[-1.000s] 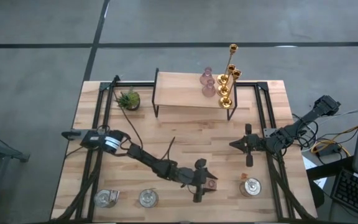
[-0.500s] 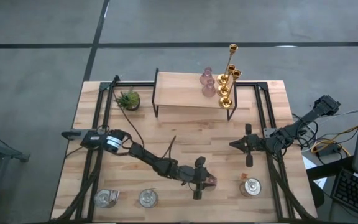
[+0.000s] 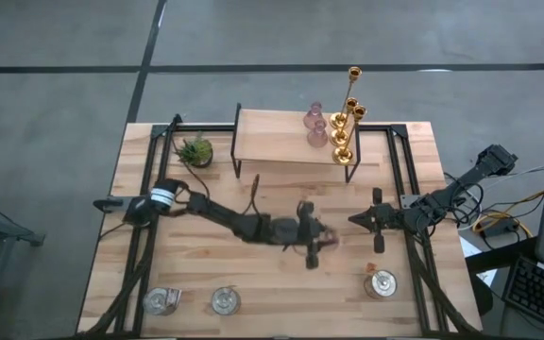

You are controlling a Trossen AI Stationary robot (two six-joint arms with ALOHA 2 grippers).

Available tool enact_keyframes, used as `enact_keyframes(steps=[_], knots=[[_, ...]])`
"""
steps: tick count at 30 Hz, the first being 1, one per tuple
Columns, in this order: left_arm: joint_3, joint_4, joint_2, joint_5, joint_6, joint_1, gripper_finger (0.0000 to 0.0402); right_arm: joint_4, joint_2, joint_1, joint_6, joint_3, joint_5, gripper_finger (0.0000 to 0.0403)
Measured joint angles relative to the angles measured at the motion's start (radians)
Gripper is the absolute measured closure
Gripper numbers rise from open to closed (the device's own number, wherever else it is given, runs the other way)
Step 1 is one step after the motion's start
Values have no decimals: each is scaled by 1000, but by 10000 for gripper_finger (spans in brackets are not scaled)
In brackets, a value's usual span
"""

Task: Pick & Place candle stick holders
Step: Align the red candle holder on the shelf with the red candle holders

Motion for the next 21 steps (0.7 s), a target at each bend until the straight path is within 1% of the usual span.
enact_keyframes(steps=[6,8,10,14,21], knots=[[0,-113,-122,-67,1,89,263,0,1,0,0,0,-1,394],[0,-124,-155,-97,3,123,262,0,1,0,0,0,-1,394],[0,-122,-179,-105,3,157,265,0,1,0,0,0,-1,394],[8,-129,-190,-108,27,224,271,0,1,0,0,0,-2,394],[40,-135,-183,-102,33,332,265,0,0,0,3,0,-1,394]])
